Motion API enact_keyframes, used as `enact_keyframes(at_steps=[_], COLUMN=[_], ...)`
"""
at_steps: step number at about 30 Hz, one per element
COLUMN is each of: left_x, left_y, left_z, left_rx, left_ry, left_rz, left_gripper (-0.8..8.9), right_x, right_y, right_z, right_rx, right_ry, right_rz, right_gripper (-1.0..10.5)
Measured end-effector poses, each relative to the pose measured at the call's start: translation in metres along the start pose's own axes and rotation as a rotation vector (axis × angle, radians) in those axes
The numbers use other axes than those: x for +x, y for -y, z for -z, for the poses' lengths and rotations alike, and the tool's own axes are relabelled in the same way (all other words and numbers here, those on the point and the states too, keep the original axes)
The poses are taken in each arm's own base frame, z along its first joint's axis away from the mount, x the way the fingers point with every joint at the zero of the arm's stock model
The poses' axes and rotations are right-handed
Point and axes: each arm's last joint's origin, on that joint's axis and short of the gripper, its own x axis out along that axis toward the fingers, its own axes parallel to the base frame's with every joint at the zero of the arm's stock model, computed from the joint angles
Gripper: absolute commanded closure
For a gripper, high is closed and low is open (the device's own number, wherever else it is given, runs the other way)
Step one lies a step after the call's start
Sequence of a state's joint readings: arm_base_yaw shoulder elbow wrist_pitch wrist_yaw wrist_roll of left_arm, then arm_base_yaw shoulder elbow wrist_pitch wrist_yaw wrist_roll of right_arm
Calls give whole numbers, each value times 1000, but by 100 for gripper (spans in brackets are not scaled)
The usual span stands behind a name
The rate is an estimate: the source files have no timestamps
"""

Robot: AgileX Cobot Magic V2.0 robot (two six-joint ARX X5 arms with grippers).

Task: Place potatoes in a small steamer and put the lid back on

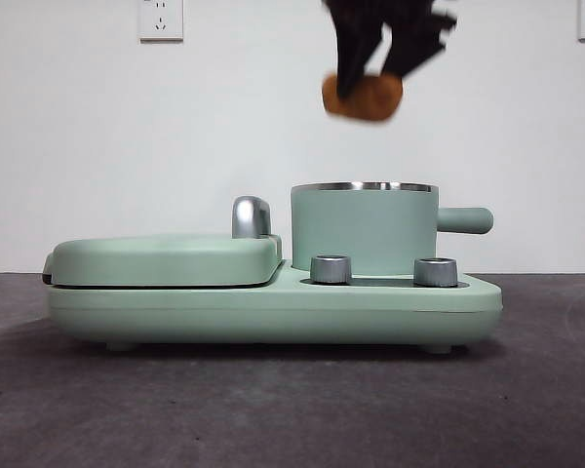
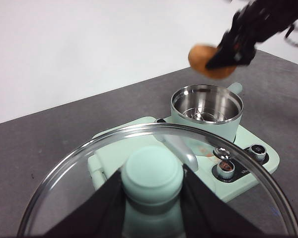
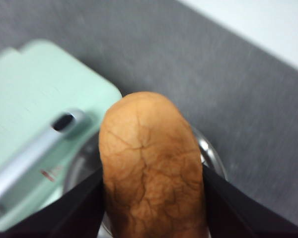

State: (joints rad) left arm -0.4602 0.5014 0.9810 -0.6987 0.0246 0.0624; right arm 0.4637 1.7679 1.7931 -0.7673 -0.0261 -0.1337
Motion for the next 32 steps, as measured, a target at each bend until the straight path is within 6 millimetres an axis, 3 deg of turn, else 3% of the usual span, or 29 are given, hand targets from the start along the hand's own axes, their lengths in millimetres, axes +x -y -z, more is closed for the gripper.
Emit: enact_keyframes(at_steps=[4,14,23,27,30,32], left_x=[0,0,0,0,0,0], left_y=[0,0,0,0,0,0], left_z=[0,0,0,0,0,0], left_rx=[0,0,0,0,0,-4], left_ry=[0,0,0,0,0,0], left_rz=[0,0,0,0,0,0], left_gripper=[798,798,798,798,798,798], right_x=[33,79,96,96,93,76], right_y=[8,9,8,8,9,9], right_z=[10,29,36,36,31,19], right_rx=[16,25,29,22,6,1], right_ry=[-85,-207,-250,-249,-232,-196], right_rz=[3,-20,-43,-44,-43,-38], right_gripper=[704,704,700,470,449,492])
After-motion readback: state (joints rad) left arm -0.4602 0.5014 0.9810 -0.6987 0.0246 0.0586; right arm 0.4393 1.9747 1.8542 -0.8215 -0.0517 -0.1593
